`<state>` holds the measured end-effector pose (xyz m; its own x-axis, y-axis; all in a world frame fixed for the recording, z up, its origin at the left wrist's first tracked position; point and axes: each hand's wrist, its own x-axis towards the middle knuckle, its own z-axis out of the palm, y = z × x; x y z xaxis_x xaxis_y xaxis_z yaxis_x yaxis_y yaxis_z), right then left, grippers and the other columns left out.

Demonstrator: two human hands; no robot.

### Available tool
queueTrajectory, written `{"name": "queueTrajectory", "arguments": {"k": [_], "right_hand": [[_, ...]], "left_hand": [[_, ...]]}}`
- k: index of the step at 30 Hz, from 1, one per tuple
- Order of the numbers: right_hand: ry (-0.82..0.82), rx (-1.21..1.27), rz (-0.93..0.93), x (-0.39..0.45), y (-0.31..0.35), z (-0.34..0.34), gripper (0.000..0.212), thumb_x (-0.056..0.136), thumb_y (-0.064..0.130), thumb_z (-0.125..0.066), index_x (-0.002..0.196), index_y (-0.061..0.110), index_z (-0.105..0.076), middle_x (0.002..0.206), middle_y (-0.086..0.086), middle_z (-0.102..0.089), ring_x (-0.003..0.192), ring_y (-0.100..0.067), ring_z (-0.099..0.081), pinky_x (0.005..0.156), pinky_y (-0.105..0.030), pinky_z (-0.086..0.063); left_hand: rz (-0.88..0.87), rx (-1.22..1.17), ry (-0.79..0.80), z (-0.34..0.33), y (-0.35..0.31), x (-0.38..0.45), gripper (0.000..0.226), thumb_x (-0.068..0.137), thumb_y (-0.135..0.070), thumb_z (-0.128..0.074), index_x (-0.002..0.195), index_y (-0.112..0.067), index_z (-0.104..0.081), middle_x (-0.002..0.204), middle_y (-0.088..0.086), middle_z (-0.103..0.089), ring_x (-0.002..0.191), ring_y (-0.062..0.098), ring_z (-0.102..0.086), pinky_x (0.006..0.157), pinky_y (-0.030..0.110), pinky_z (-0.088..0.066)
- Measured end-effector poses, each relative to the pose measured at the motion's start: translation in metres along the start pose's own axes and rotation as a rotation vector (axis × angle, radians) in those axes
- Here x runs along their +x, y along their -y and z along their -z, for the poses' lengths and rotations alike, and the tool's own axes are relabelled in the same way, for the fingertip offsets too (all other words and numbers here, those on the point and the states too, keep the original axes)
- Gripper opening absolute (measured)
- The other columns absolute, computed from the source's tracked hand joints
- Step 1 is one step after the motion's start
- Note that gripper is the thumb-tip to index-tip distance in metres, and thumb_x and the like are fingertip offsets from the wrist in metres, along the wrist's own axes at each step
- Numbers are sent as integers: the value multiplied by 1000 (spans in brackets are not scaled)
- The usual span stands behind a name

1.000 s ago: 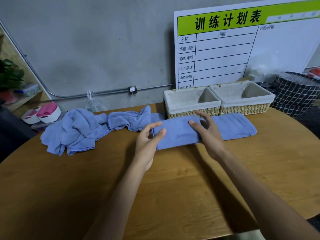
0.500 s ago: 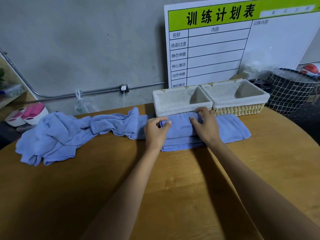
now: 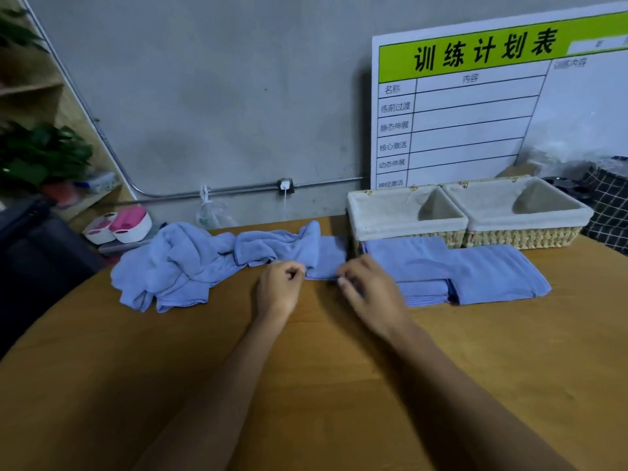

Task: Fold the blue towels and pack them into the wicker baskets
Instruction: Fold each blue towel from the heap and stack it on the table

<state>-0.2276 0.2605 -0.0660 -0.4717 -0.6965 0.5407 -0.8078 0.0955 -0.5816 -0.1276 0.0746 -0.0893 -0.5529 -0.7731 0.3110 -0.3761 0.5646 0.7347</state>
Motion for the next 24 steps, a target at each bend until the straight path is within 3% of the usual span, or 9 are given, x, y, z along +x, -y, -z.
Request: {"name": "queueTrajectory", "arguments": {"k": [2,4,7,9,13,17,20,24], "right_hand": [[125,-10,-20,0,5,-30,17,97,27,-57,112,22,-62,109,1,-53,98,-22,-59,77,-40,-51],[185,-79,-41,2,4,-54,25,97,27,-57,121,21,-59,118,-1,-50,106,-25,-57,81,-39,-51],[157,-205,-1,13,-2,-77,34,95,24,-57,128,16,-55,128,-9,-47,111,-31,-54,91,-40,-49],[130,-266,9,26,-8,-87,39,93,25,-57,131,14,-51,130,-14,-48,113,-33,-52,95,-41,-45],[174,-381,-8,37,-15,-97,43,97,33,-51,136,17,-45,126,-9,-56,117,-30,-52,99,-41,-42],[117,-377,15,20,-10,-87,38,91,18,-62,127,17,-53,107,-3,-67,97,-30,-60,78,-41,-46],[115,-366,46,-7,-4,-71,39,84,10,-66,119,21,-51,96,1,-68,84,-26,-57,70,-38,-44],[119,-225,71,-58,5,-35,32,86,9,-69,111,27,-57,97,10,-70,85,-19,-55,70,-32,-44]], "left_hand": [[-41,89,-1,14,20,3,7,92,-22,-70,97,-22,-75,104,-2,-67,92,15,-66,84,40,-56],[-116,205,-8,25,33,12,22,93,-22,-69,114,-17,-71,117,1,-63,105,20,-63,91,38,-52],[-225,457,62,29,49,31,45,96,-32,-64,139,-22,-57,144,0,-52,131,25,-49,105,46,-43],[-239,567,102,25,58,40,49,99,-39,-58,146,-27,-49,151,-2,-47,139,24,-41,111,48,-35],[-282,626,-3,19,60,41,35,96,-38,-63,128,-25,-65,124,-1,-66,114,29,-55,91,46,-40],[-454,649,-98,31,68,21,11,92,-31,-68,98,-24,-75,88,-7,-66,87,25,-56,74,41,-38],[-549,568,-89,53,66,-18,23,94,-37,-52,85,-28,-71,74,-12,-56,78,16,-51,73,35,-33],[-591,510,-39,96,70,-80,30,95,-36,-47,69,-25,-57,65,-11,-47,70,11,-47,76,33,-34]]}}
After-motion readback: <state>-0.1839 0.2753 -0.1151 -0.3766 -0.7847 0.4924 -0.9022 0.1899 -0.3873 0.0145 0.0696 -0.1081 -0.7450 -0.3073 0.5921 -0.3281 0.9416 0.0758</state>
